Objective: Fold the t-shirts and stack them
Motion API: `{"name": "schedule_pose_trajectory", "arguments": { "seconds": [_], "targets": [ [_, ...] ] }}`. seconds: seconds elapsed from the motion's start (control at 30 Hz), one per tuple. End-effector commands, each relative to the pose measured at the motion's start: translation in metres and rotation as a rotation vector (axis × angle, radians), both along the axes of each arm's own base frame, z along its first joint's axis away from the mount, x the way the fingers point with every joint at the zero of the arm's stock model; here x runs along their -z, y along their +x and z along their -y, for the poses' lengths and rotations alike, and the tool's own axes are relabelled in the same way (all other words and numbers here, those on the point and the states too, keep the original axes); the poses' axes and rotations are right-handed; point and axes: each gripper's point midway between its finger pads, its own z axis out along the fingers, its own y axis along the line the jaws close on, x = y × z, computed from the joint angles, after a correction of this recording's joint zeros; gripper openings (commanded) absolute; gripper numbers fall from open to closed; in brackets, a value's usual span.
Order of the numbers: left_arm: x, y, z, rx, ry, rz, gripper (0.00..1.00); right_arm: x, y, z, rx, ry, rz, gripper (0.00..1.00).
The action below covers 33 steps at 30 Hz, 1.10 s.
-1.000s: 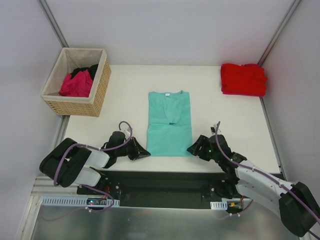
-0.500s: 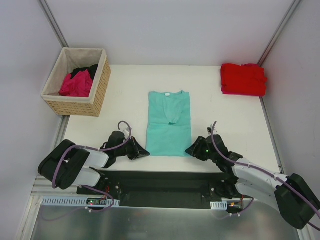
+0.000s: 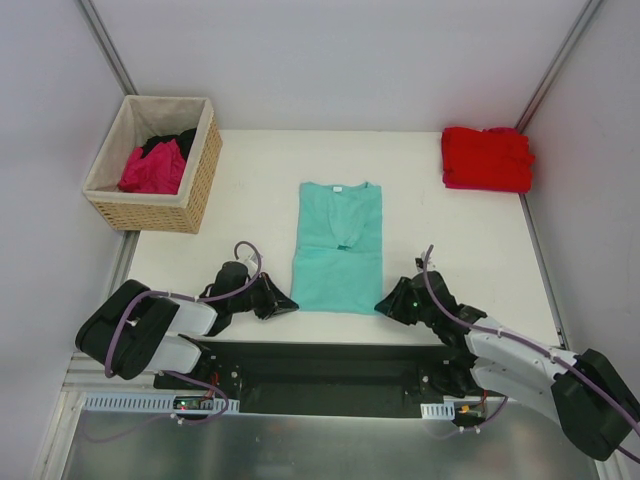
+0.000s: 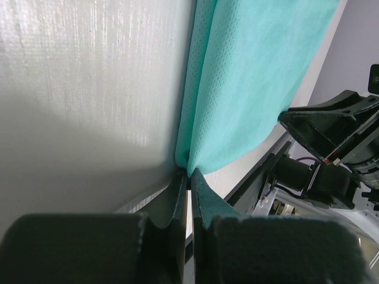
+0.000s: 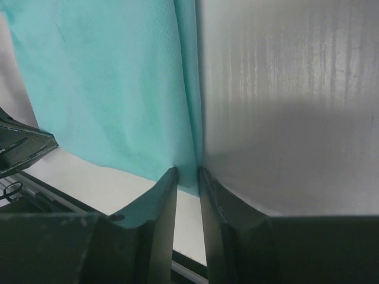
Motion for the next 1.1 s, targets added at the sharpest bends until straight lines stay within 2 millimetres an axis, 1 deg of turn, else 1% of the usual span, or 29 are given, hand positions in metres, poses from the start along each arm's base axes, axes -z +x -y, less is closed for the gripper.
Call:
{"name": "schedule_pose_trajectory", "arguments": {
  "seconds": [0.0, 0.1, 0.13, 0.17, 0.37, 0.4, 0.43, 0.57, 0.6, 0.67, 0.73, 0.77, 0.8, 0.83, 0.9, 0.97, 1.03, 1.07],
  "targets": [
    [0.033, -0.018, -0.023, -0.020, 0.133, -0.085, 0.00, 0.047, -0.044, 0.041, -0.001, -0.185, -0.174, 0.25],
    [0.034, -0.019, -0.024, -0.021, 0.138, -0.087, 0.00, 0.047, -0.047, 0.043, 0.000, -0.185, -0.176, 0.20],
    [0.034, -0.018, -0.024, -0.022, 0.136, -0.085, 0.00, 0.048, -0.048, 0.044, 0.002, -0.186, -0.179, 0.16],
    [0.034, -0.019, -0.024, -0.021, 0.136, -0.086, 0.00, 0.049, -0.048, 0.045, 0.002, -0.187, -0.180, 0.15],
    [0.034, -0.019, -0.024, -0.023, 0.134, -0.084, 0.00, 0.049, -0.047, 0.043, 0.000, -0.189, -0.181, 0.12],
    [0.033, -0.019, -0.024, -0.023, 0.134, -0.083, 0.00, 0.048, -0.046, 0.042, 0.000, -0.188, -0.180, 0.08],
    [0.034, -0.020, -0.024, -0.024, 0.134, -0.085, 0.00, 0.049, -0.045, 0.042, 0.002, -0.190, -0.183, 0.01],
    [0.031, -0.019, -0.023, -0.015, 0.125, -0.077, 0.00, 0.045, -0.039, 0.038, -0.008, -0.189, -0.170, 0.01],
    [0.030, -0.018, -0.022, -0.015, 0.123, -0.071, 0.00, 0.040, -0.035, 0.034, -0.009, -0.182, -0.160, 0.01],
    [0.023, -0.014, -0.020, -0.008, 0.120, -0.052, 0.00, 0.035, -0.031, 0.031, -0.019, -0.179, -0.143, 0.01],
    [0.018, -0.013, -0.022, -0.004, 0.133, -0.043, 0.00, 0.025, -0.025, 0.026, -0.027, -0.171, -0.124, 0.01],
    [0.011, -0.006, -0.021, -0.002, 0.143, -0.015, 0.00, 0.021, -0.022, 0.025, -0.037, -0.175, -0.113, 0.01],
    [0.008, -0.004, -0.021, 0.001, 0.150, -0.003, 0.00, 0.018, -0.022, 0.024, -0.045, -0.182, -0.113, 0.01],
    [-0.001, 0.001, -0.020, 0.003, 0.148, 0.031, 0.00, 0.012, -0.017, 0.021, -0.045, -0.175, -0.102, 0.01],
    [-0.011, 0.009, -0.021, 0.011, 0.178, 0.062, 0.00, 0.010, -0.014, 0.019, -0.056, -0.184, -0.099, 0.01],
    [-0.026, 0.017, -0.019, 0.016, 0.184, 0.102, 0.00, 0.003, -0.008, 0.014, -0.061, -0.179, -0.085, 0.01],
    [-0.034, 0.022, -0.017, 0.016, 0.173, 0.125, 0.00, -0.002, -0.005, 0.011, -0.069, -0.181, -0.075, 0.01],
    [-0.040, 0.025, -0.014, 0.016, 0.163, 0.137, 0.00, -0.009, 0.004, 0.011, -0.049, -0.188, -0.046, 0.01]
  ]
}}
